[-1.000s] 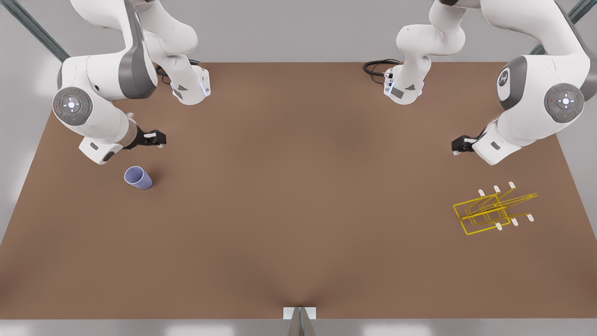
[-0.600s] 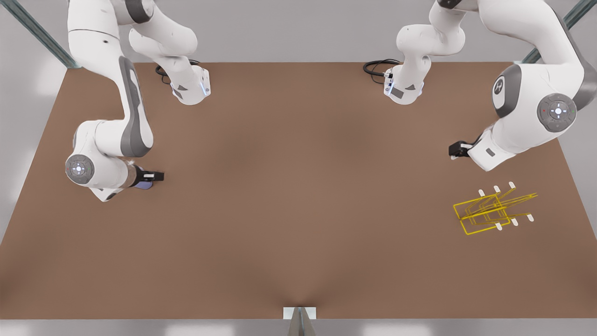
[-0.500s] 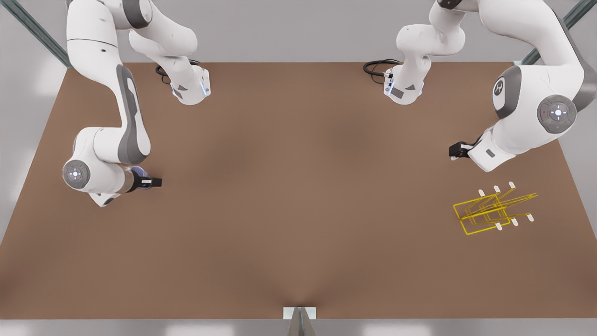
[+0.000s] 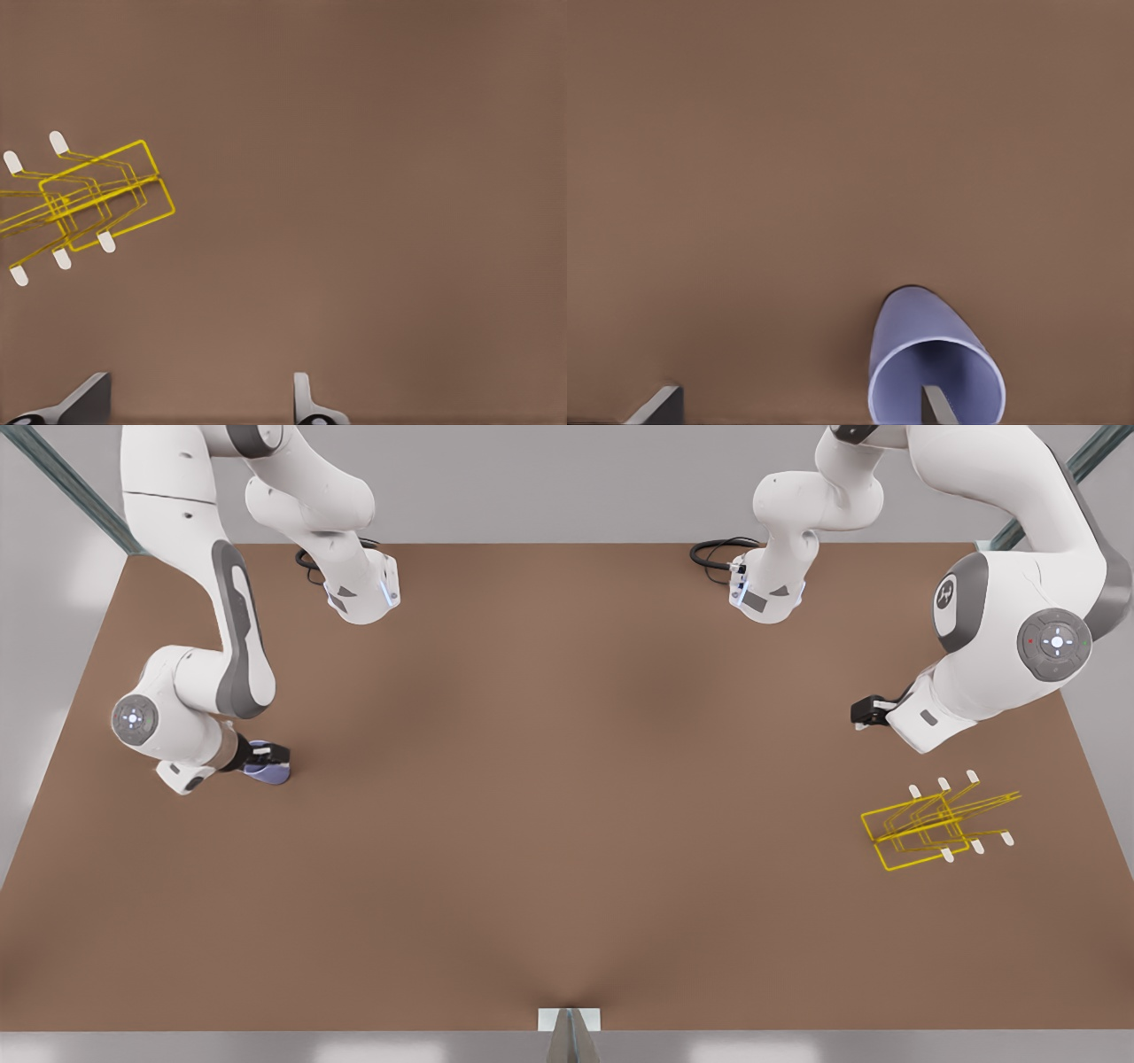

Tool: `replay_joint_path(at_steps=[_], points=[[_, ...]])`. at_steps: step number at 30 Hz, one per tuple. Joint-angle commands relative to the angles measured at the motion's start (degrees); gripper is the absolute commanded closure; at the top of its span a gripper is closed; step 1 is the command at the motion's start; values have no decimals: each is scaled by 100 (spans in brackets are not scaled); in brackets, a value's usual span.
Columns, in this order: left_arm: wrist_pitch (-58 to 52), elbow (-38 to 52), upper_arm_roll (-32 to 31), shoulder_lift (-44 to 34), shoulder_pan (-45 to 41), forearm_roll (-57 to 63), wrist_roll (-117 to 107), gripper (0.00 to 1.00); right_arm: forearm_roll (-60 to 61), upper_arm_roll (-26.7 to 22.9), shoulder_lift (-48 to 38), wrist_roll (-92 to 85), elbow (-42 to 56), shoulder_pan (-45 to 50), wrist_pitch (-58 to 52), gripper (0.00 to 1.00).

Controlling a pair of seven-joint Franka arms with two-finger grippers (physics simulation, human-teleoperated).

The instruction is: Place the cup on the cup holder

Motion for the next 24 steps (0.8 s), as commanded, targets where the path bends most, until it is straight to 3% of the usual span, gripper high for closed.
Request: replay_joint_path(at_steps=[1,13,24], points=[[-2,3,0,-8,0,3,15,0,-75,-85,4,-1290,-91,134,200,0],[16,3,9,44,9,-6,24,0,-269,-437,22,-1299,-530,187,297,0],[25,3,26,115,27,3,32,0,-304,-569,672,-1264,-530,371,666,0]])
